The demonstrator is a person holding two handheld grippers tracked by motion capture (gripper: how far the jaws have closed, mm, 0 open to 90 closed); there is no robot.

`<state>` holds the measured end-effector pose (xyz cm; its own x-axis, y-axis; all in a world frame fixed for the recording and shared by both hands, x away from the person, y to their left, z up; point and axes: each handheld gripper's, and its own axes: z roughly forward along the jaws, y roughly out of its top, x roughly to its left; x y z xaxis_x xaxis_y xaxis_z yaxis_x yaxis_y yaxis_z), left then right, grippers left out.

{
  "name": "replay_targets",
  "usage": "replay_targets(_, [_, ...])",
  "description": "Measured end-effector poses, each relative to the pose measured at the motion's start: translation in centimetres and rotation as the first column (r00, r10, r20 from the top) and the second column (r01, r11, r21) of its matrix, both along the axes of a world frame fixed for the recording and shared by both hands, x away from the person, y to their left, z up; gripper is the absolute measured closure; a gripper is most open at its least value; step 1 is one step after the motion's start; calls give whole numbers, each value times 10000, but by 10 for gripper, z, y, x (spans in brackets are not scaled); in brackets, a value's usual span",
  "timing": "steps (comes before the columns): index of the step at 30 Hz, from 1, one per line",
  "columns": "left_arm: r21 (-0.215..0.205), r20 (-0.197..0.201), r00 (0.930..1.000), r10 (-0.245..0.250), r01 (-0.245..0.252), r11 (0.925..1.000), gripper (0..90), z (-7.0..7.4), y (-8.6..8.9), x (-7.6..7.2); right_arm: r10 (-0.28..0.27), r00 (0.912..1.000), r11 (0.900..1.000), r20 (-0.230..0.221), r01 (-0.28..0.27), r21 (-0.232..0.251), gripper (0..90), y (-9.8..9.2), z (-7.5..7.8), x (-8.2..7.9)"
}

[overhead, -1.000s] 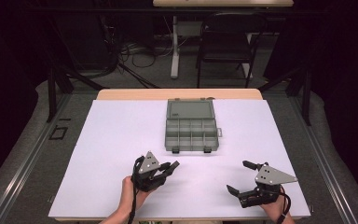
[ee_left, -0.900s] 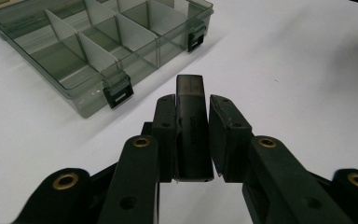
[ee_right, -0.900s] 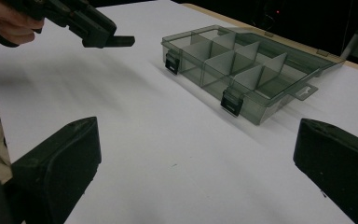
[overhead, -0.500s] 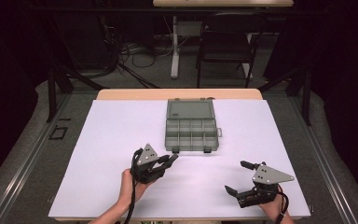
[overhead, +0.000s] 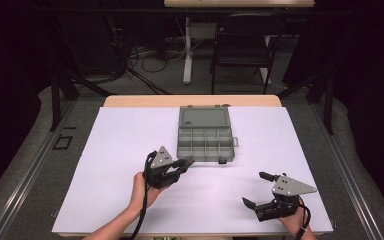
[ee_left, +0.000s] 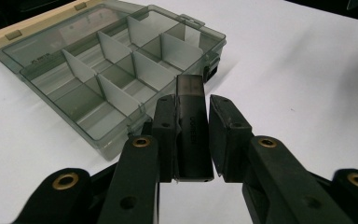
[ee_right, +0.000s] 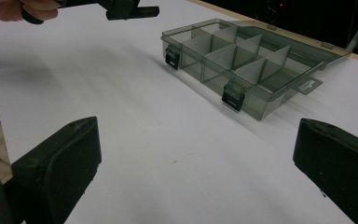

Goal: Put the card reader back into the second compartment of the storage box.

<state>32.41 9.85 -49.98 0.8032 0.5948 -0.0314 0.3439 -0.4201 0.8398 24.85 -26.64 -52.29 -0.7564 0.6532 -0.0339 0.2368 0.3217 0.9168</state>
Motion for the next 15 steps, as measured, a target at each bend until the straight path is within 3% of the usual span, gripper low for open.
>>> replay_targets(15, [303,141,9998,-118,113,9995,731,6,-10,13,30,10000,10000,-35,-30,-83,7,0,-1,0])
